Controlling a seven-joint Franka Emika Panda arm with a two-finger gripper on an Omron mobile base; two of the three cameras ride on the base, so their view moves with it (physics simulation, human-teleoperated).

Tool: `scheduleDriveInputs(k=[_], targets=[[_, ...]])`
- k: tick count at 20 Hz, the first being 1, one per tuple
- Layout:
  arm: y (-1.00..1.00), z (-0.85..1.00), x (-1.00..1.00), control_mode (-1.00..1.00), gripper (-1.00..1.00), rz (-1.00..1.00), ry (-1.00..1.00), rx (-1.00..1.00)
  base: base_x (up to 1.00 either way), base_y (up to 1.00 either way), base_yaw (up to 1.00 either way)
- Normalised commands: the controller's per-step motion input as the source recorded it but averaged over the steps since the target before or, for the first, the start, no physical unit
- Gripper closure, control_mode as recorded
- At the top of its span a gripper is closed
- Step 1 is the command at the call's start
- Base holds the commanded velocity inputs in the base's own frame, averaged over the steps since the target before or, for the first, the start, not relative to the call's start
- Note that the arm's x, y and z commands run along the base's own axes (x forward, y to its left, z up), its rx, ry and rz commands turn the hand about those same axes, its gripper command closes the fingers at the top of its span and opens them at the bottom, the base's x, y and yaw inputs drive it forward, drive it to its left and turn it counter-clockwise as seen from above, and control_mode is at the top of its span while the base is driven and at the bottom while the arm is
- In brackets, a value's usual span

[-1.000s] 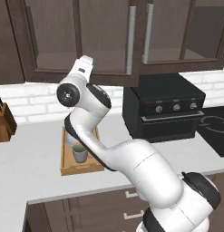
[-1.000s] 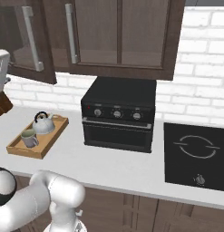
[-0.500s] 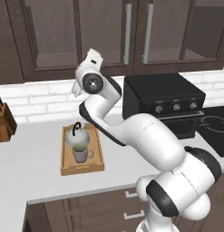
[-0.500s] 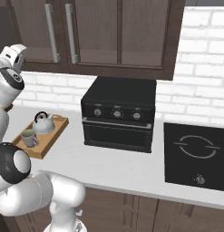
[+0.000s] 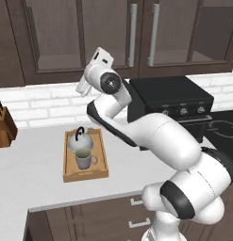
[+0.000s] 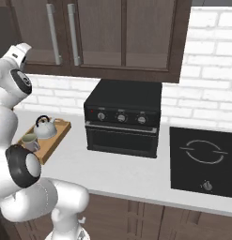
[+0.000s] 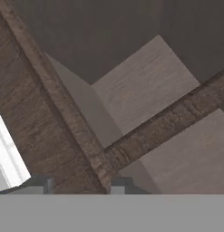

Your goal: Pick the kettle from the counter and place it on the tray. Then pick the mug from the cabinet and place it on the tray. Then close the cabinet doors.

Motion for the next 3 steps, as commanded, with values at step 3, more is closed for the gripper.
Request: scheduleDriveInputs(k=[3], targets=[[0.00,-0.36,0.53,-1.00,-1.00,0.02,0.02,0.00,0.00,0.00,0.00]])
